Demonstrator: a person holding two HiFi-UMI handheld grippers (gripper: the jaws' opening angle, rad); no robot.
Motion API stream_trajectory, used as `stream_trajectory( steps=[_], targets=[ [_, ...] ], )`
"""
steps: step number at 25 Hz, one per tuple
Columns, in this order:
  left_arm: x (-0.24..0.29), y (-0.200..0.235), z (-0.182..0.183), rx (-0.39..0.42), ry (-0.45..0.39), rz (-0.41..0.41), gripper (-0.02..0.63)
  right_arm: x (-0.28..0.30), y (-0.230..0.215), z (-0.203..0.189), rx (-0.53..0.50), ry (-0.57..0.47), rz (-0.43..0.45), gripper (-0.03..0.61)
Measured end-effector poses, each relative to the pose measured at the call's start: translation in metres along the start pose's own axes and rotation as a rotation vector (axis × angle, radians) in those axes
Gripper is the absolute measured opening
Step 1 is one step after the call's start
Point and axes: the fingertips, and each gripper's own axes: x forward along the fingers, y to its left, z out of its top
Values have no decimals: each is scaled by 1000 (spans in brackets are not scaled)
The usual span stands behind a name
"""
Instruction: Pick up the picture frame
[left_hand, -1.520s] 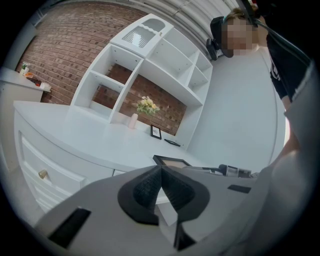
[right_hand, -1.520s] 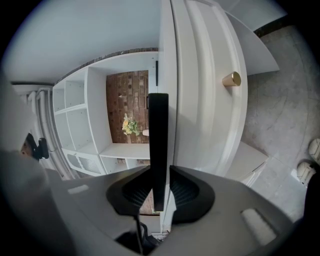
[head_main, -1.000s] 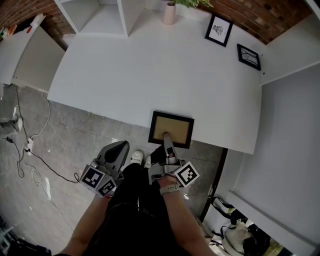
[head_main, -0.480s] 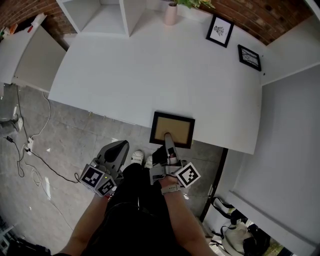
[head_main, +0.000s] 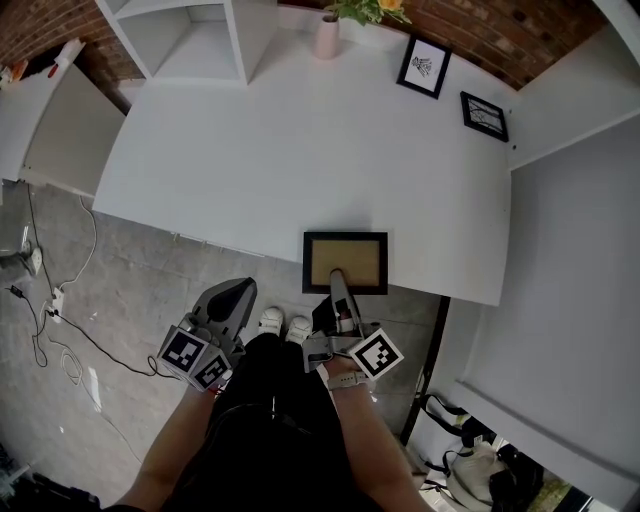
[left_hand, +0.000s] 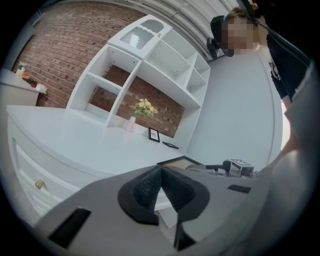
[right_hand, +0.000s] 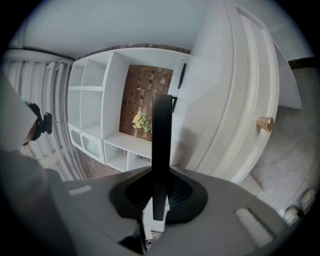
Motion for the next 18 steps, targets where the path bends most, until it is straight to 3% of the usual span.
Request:
stream_trajectory(
  steps=[9,14,18],
  targets=[
    [12,-3,20,38,-19,-24,6,-4,14,16,-162,7,-46,37],
    [18,-7,29,47,-33,-39,7,-5,25,19,-389,62,-40,37],
    [21,-10,35,53,-42,-48,6,-6,40,19,-508,83,-26,37]
  ],
)
